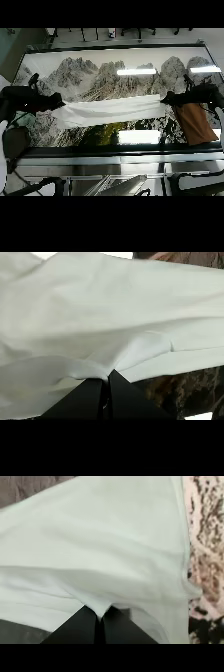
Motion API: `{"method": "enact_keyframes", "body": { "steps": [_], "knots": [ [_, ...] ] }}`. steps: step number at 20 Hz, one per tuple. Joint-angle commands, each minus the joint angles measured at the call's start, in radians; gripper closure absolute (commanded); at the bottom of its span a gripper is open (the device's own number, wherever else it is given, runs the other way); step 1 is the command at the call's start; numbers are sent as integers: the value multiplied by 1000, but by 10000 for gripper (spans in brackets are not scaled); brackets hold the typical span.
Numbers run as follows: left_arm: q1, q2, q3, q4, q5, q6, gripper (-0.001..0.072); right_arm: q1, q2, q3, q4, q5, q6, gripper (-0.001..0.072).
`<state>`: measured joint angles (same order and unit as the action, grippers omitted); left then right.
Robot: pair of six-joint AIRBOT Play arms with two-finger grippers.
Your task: Fold the shirts.
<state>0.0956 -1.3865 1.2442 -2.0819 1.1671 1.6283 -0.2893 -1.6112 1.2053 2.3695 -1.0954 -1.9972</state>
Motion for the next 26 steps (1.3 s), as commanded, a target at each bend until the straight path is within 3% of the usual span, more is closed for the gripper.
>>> {"method": "enact_keyframes", "body": {
  "steps": [1, 5, 6, 7, 8, 10, 12, 13, 17, 21, 22, 23, 26],
  "knots": [
    [-35, -220, 149, -5, -17, 2, 692, 17, -105, 55, 9, 58, 6, 688],
    [-35, -327, 200, -5, -17, 2, 692, 14, -140, 60, 6, 60, 1, 680],
    [-35, -343, 214, -7, -15, 2, 644, 14, -140, 79, 3, 46, -9, 612],
    [-35, -354, 230, -7, -14, 2, 358, 14, -139, 106, -14, 29, -17, 385],
    [-35, -358, 249, -8, -10, 2, 12, 10, -138, 142, -45, 13, -16, 259],
    [-30, -355, 303, -6, 33, 0, 6, 2, -139, 201, -114, 3, 0, 242],
    [-18, -355, 385, -6, 125, 0, 6, -16, -148, 213, -165, 5, 54, 62],
    [-11, -355, 428, -6, 174, -3, 6, -24, -164, 213, -167, -15, 69, 63],
    [22, -355, 583, -9, 313, -53, 6, -32, -236, 213, -144, -109, 75, 72],
    [13, -355, 723, -16, 383, -72, 7, -17, -272, 213, -91, -113, 67, 89],
    [1, -355, 755, -17, 386, -79, 6, -7, -279, 213, -87, -113, 60, 208],
    [-12, -355, 782, -16, 384, -82, 7, 5, -287, 213, -87, -112, 60, 249],
    [-60, -350, 811, -17, 375, -82, 8, 39, -321, 213, -87, -109, 60, 281]
  ]
}}
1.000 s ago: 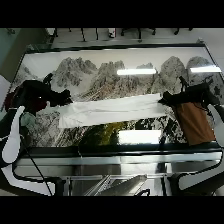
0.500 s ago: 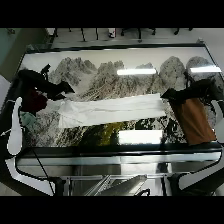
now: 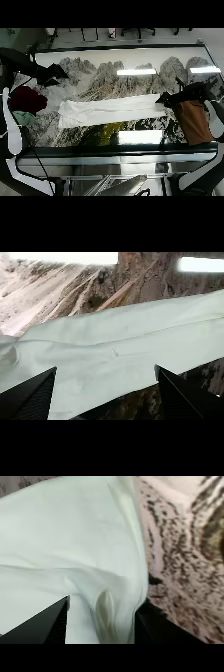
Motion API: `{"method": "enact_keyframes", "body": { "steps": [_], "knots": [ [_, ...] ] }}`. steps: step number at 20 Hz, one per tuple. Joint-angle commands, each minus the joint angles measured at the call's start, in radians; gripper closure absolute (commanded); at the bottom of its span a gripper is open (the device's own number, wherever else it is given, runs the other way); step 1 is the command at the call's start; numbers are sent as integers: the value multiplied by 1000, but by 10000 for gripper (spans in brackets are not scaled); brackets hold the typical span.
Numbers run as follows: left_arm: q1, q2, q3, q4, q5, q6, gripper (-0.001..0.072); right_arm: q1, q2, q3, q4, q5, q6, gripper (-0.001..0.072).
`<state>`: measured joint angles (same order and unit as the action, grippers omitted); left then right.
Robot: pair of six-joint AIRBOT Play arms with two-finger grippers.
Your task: Fold the shirts.
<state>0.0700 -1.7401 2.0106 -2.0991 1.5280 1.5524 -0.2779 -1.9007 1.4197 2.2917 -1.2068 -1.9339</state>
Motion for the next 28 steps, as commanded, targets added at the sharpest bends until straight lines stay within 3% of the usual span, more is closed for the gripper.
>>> {"method": "enact_keyframes", "body": {
  "steps": [1, 2, 3, 4, 11, 18, 23, 28],
  "knots": [
    [-55, 16, 23, 0, 4, -6, 9, 35, -39, -1, -9, 2, -7, 454],
    [-74, 32, -3, 0, -13, -6, 83, 40, -42, -1, -8, 2, -12, 574],
    [-95, 45, -26, 2, -29, -5, 368, 42, -43, -1, 3, 3, -25, 687],
    [-113, 56, -45, 3, -50, -5, 681, 42, -42, 1, 21, 3, -38, 688],
    [-359, 61, -247, 10, -319, -5, 692, 16, 106, 105, 25, -136, -30, 689],
    [-681, -195, -312, -87, -638, -6, 692, 19, 428, 201, 133, -304, -3, 688],
    [-808, -401, -108, -95, -575, -82, 692, 12, 546, 212, 129, -332, 13, 689],
    [-822, -460, 23, -101, -517, -107, 692, 13, 553, 211, 125, -395, 40, 689]
  ]
}}
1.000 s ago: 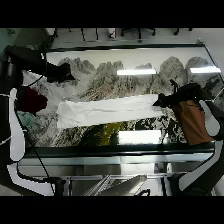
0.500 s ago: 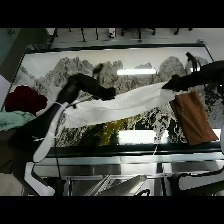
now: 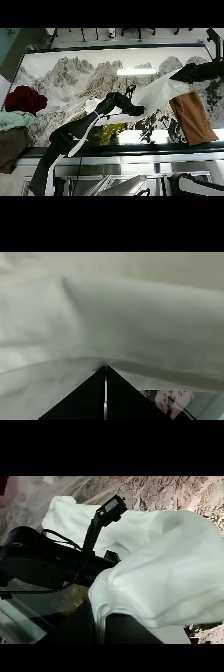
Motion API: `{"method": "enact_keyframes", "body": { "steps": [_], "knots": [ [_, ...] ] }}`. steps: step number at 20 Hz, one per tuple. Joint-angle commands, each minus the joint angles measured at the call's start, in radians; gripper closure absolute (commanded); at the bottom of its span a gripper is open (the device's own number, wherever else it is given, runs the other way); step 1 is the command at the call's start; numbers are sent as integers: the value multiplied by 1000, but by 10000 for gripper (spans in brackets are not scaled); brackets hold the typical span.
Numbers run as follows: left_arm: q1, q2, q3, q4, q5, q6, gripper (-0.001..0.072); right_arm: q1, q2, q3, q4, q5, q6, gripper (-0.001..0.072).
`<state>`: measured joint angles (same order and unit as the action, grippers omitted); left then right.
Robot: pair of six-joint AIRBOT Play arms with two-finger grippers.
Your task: Fold the shirts.
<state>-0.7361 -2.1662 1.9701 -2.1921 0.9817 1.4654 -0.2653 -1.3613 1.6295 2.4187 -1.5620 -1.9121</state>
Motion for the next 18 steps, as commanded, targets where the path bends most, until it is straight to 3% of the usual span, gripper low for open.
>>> {"method": "enact_keyframes", "body": {
  "steps": [1, 6, 11, 14, 18],
  "knots": [
    [-7, -21, 63, -8, 39, -20, 692, 0, 14, 1, -2, -39, 28, 689],
    [91, 127, 62, -7, 272, 14, 692, 0, 14, 1, -2, -39, 70, 689],
    [337, 438, 62, 92, 488, 42, 692, 72, 14, -1, 2, 25, 147, 688],
    [515, 633, 62, 163, 554, 32, 692, 261, 4, -11, 1, 177, 186, 688],
    [695, 828, 60, 157, 558, 33, 692, 652, -137, -70, -23, 578, 186, 688]
  ]
}}
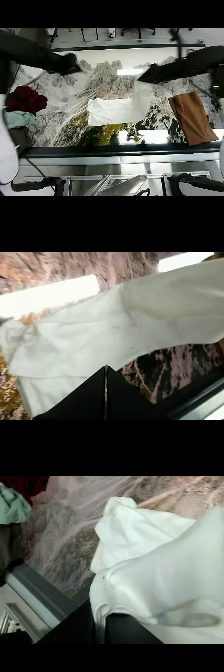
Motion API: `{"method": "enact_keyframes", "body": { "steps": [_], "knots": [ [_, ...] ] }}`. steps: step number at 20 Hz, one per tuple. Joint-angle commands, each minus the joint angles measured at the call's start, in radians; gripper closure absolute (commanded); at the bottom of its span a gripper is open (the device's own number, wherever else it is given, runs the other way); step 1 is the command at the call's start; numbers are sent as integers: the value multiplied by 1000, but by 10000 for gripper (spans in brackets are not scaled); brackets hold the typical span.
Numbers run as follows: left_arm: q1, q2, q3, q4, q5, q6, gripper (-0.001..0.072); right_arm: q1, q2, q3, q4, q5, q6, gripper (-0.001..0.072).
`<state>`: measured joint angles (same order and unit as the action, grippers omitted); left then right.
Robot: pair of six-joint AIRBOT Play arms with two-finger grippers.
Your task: Fold the shirts.
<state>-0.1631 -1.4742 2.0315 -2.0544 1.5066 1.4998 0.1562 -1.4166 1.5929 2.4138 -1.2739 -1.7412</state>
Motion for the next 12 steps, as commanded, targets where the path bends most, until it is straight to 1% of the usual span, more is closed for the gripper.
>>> {"method": "enact_keyframes", "body": {
  "steps": [1, 2, 3, 4, 5, 6, 8, 12],
  "knots": [
    [146, 173, -7, 19, 30, -1, 692, 342, -155, -46, -8, 446, 14, 687],
    [161, 212, -31, 20, 12, 0, 692, 453, -240, -43, 0, 589, 12, 688],
    [171, 256, -72, 20, -18, 0, 692, 552, -320, -35, -5, 702, -13, 642],
    [177, 294, -121, 20, -51, 5, 692, 618, -388, -26, -10, 769, -16, 374],
    [183, 330, -175, 19, -86, 11, 692, 649, -433, -17, -28, 785, -16, 129],
    [182, 367, -236, 20, -124, 16, 692, 647, -449, -14, -44, 763, -15, 93],
    [182, 435, -343, 20, -180, 49, 692, 565, -412, -14, -65, 669, -15, 93],
    [182, 512, -473, 20, -275, 55, 692, 249, -252, -14, -71, 415, -15, 92]
  ]
}}
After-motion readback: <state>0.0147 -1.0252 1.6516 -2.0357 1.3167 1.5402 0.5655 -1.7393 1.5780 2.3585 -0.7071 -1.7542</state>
